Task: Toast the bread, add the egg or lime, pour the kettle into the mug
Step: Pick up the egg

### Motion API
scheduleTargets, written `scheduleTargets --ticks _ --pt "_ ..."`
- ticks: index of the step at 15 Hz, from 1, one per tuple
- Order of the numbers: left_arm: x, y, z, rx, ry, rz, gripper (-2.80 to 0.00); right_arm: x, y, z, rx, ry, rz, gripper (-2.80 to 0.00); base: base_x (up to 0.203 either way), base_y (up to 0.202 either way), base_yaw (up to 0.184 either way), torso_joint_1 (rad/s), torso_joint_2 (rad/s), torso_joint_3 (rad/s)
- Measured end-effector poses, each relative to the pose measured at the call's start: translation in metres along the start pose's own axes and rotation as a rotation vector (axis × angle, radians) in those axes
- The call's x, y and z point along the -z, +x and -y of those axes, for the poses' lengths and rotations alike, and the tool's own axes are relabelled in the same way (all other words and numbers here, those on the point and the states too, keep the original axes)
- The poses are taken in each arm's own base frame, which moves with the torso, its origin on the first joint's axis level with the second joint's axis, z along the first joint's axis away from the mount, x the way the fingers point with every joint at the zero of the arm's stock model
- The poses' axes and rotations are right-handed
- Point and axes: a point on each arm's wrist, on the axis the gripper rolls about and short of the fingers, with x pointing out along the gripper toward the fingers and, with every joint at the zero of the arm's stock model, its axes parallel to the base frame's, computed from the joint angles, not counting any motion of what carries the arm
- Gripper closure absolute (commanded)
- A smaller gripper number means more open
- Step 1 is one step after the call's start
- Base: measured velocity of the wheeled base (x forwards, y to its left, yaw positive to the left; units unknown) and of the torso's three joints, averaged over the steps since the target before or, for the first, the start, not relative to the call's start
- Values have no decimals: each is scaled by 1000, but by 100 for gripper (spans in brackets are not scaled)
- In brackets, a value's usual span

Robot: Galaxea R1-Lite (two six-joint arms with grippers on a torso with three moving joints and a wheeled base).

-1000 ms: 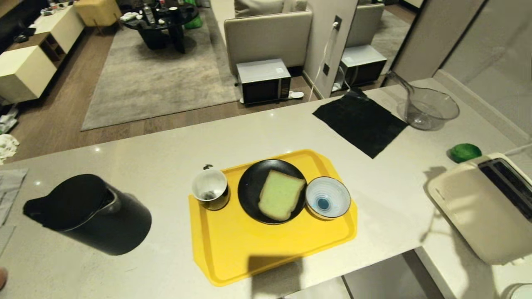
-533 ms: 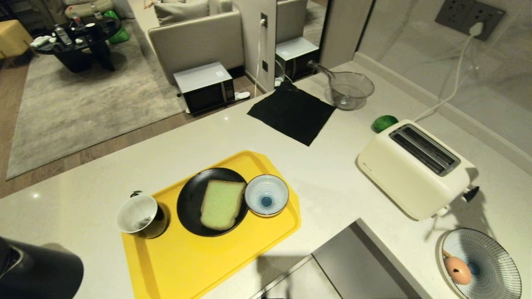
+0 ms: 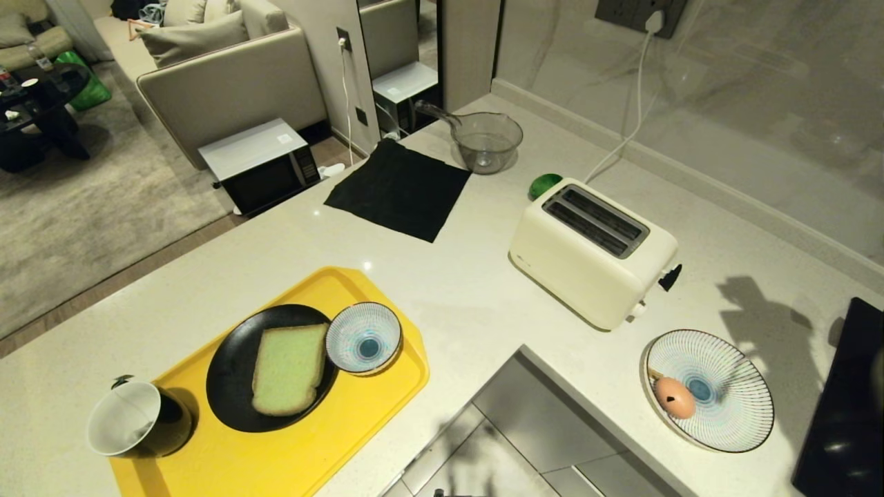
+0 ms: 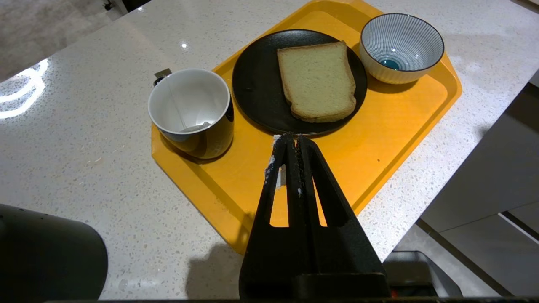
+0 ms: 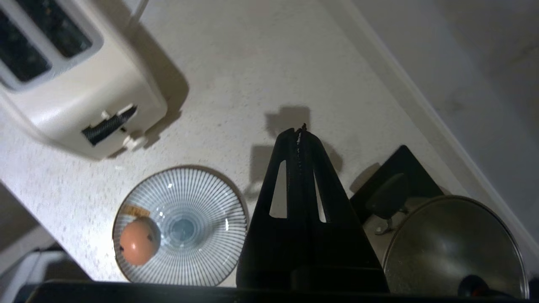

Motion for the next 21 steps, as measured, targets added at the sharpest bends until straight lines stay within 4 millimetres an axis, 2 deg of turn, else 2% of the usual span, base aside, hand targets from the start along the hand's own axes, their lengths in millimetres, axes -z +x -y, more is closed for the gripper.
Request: scheduleTargets --ticks 5,11,17,20,21 --pt "0 0 0 0 0 0 0 31 9 -8 -65 -181 -155 0 0 0 0 0 0 0" --pt "0 0 0 -1 0 0 0 57 3 -16 -143 -178 -373 0 0 0 0 0 0 0" --pt "0 0 0 -1 0 0 0 64 6 -31 -227 -184 -403 0 0 0 0 0 0 0" --pt "0 0 0 -1 0 0 0 77 9 -40 -270 -183 -450 0 0 0 0 0 0 0" --pt "0 0 0 0 0 0 0 84 11 -43 -281 -180 -477 -280 0 0 0 0 0 0"
